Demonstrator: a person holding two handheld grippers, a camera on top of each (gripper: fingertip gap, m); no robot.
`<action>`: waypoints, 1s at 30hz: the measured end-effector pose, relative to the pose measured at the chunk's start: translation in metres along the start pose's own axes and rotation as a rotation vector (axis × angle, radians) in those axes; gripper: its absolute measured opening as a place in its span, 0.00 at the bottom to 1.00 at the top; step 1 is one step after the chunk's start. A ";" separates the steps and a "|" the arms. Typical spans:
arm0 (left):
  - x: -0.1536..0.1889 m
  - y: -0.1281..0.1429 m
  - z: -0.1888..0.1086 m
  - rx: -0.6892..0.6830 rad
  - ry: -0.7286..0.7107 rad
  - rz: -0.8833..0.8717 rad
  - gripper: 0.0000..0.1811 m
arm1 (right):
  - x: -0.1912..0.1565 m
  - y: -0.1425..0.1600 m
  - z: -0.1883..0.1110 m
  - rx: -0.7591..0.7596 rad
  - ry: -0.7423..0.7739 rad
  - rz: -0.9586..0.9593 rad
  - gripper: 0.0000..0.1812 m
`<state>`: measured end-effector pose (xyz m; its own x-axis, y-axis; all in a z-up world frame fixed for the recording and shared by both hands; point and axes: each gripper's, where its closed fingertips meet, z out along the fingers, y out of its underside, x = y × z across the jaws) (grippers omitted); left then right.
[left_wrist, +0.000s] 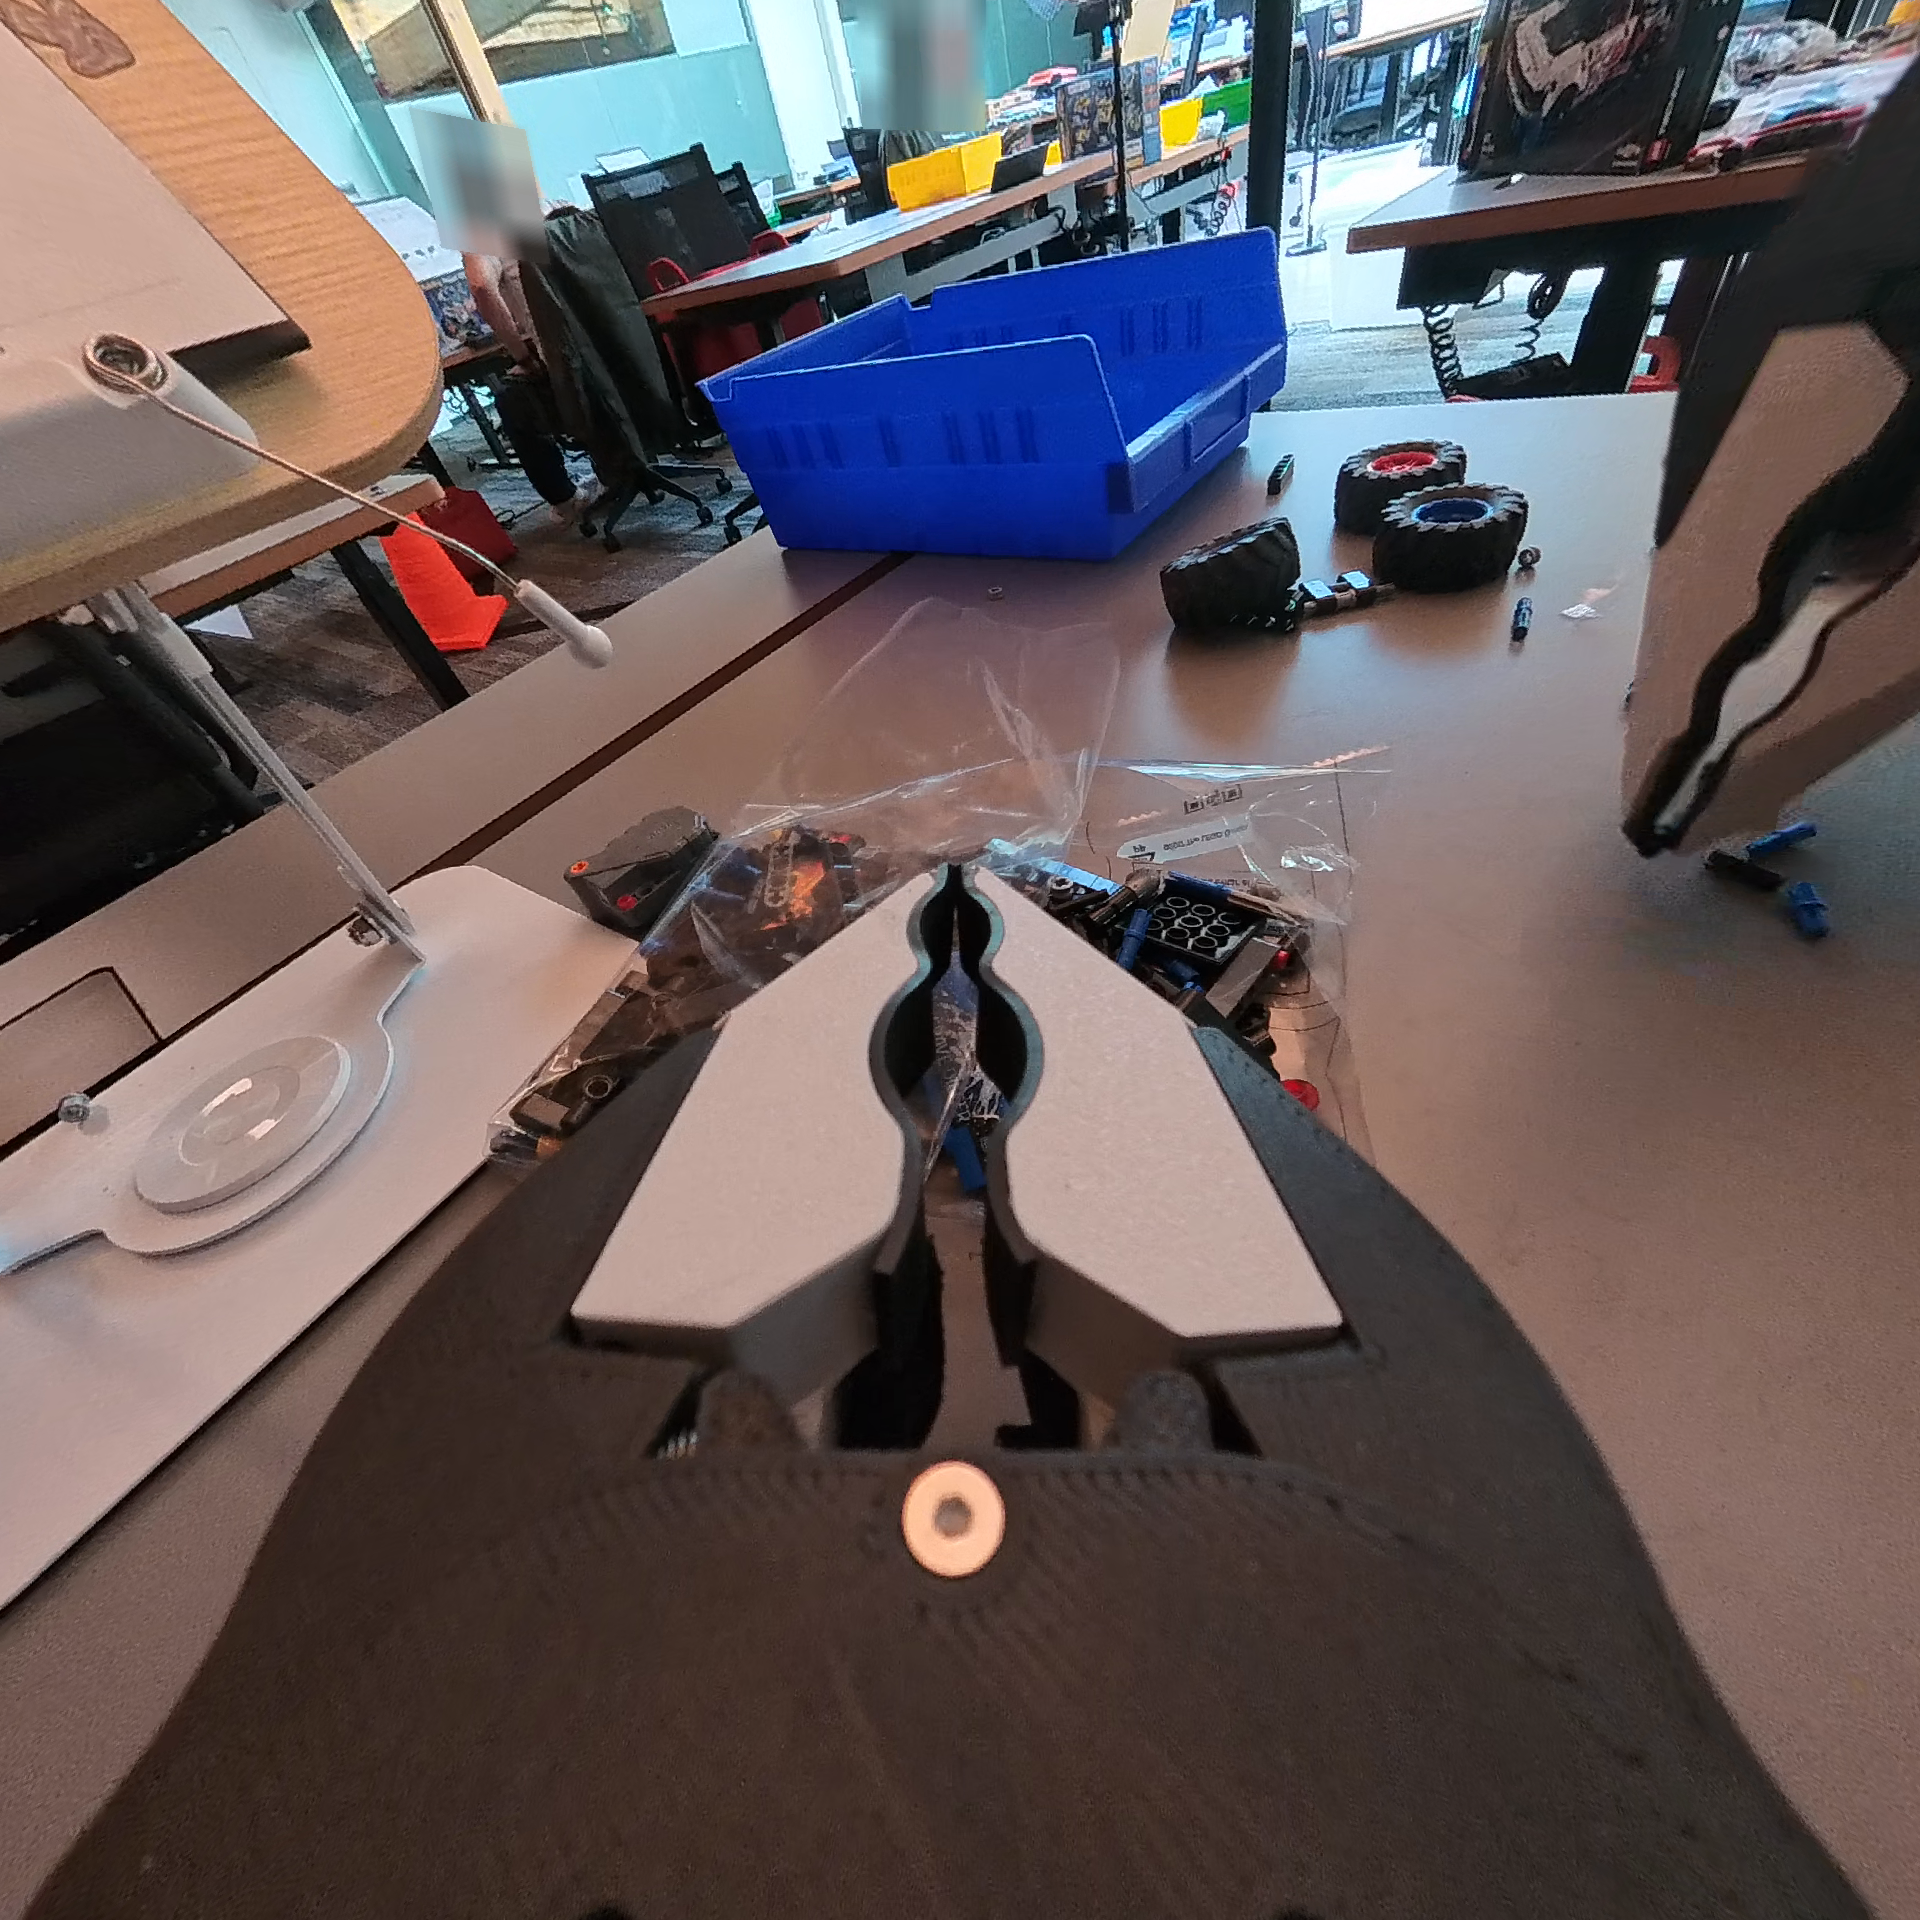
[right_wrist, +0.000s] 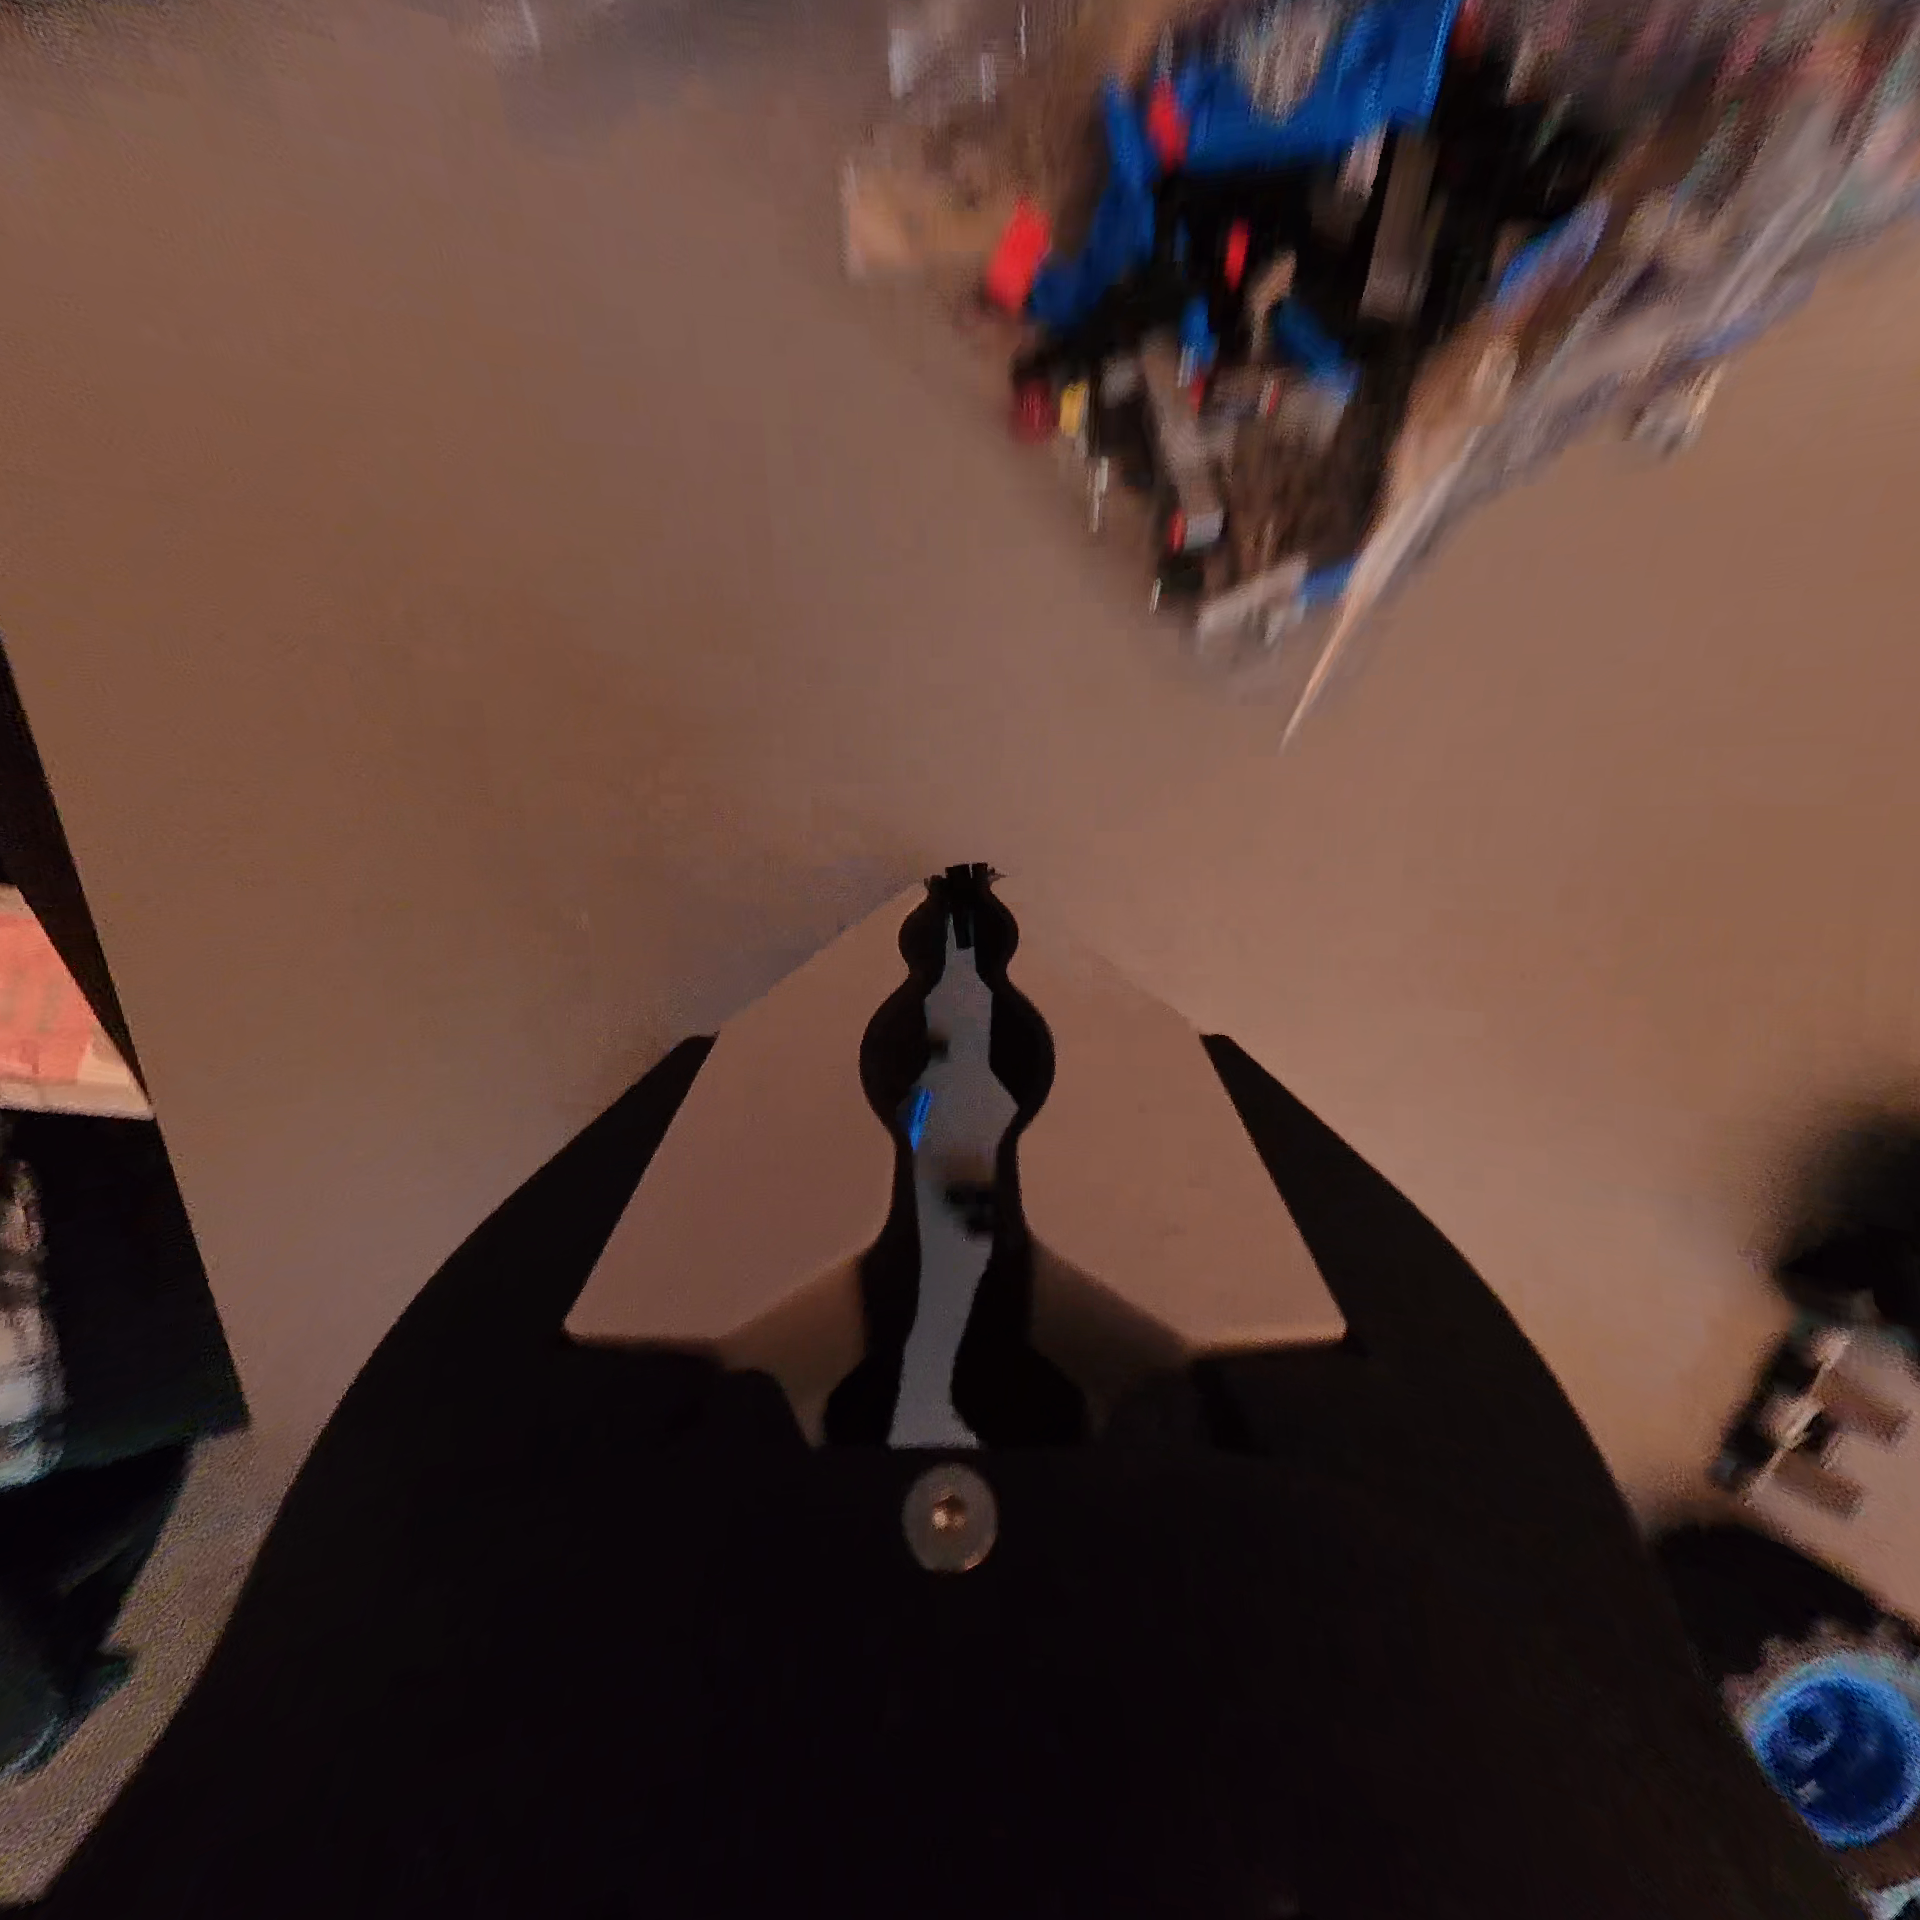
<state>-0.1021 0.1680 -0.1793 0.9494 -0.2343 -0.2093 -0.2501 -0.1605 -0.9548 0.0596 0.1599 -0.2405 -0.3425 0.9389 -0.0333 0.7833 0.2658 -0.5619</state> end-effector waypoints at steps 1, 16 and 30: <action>0.000 0.000 0.000 0.000 0.000 0.001 0.00 | 0.001 -0.017 -0.003 0.049 0.015 -0.028 0.01; -0.001 -0.001 -0.001 0.011 0.000 -0.005 0.00 | 0.020 -0.077 -0.002 0.059 0.105 -0.155 0.09; 0.004 -0.001 -0.001 0.006 -0.008 0.029 0.00 | -0.029 -0.004 -0.034 0.249 0.150 0.010 0.11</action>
<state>-0.0987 0.1663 -0.1790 0.9434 -0.2306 -0.2383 -0.2761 -0.1482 -0.9496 0.0840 0.1387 -0.2088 -0.2405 0.9680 0.0722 0.6286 0.2120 -0.7483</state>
